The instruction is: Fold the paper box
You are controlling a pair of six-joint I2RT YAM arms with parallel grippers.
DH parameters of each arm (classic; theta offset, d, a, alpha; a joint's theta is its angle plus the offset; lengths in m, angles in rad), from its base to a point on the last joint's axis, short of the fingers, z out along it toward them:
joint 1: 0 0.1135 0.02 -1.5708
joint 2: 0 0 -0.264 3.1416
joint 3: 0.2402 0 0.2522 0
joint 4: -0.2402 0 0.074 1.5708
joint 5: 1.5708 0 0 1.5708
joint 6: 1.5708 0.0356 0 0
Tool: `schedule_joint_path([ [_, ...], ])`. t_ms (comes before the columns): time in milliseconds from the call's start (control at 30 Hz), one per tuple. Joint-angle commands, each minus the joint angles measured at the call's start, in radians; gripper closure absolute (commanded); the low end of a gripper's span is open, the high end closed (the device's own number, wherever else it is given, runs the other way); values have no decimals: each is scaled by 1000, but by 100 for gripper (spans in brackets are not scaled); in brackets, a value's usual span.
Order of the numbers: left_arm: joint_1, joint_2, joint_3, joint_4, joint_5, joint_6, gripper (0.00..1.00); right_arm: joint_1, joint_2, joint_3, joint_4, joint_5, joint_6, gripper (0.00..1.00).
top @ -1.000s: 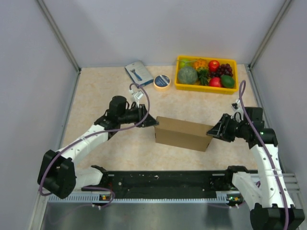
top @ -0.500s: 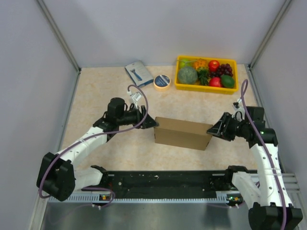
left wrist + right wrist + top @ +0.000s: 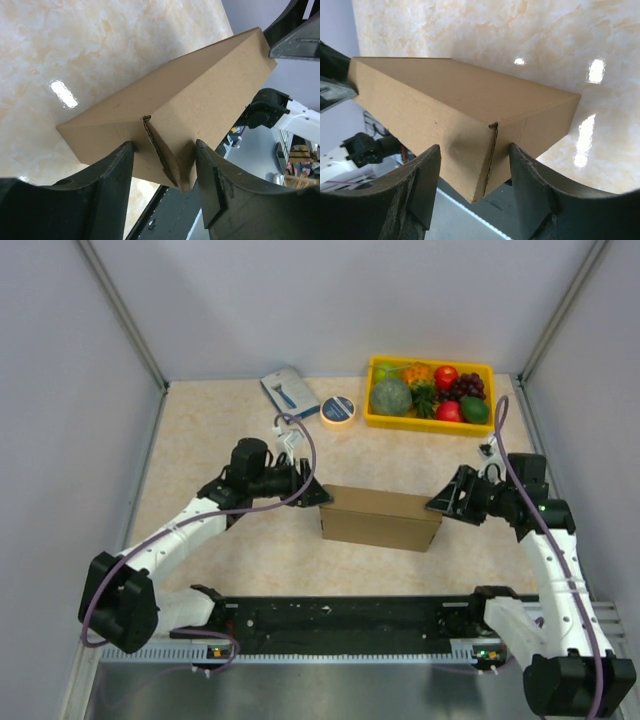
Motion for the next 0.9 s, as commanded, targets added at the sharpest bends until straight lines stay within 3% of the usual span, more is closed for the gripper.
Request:
schedule_joint_path([
  [0, -26, -4, -60, 38, -29, 2, 49, 93, 4, -20, 58, 41, 4, 44],
  [167, -40, -63, -110, 50, -69, 3, 55, 151, -7, -91, 127, 53, 42, 51],
  [367, -38, -154, -82, -11, -155, 44, 54, 308, -8, -109, 369, 88, 104, 54],
  [500, -38, -206, -75, -47, -235, 66, 54, 458, 33, -79, 493, 232, 53, 55],
  [667, -38, -339, -182, -33, -339, 91, 54, 584, 4, -179, 697, 318, 30, 55],
  [733, -40, -399, -239, -6, -341, 77, 53, 613, -43, -232, 704, 349, 27, 54],
  [867, -40, -595, -426, 10, -339, 2, 38, 618, -160, -362, 603, 400, 119, 51],
])
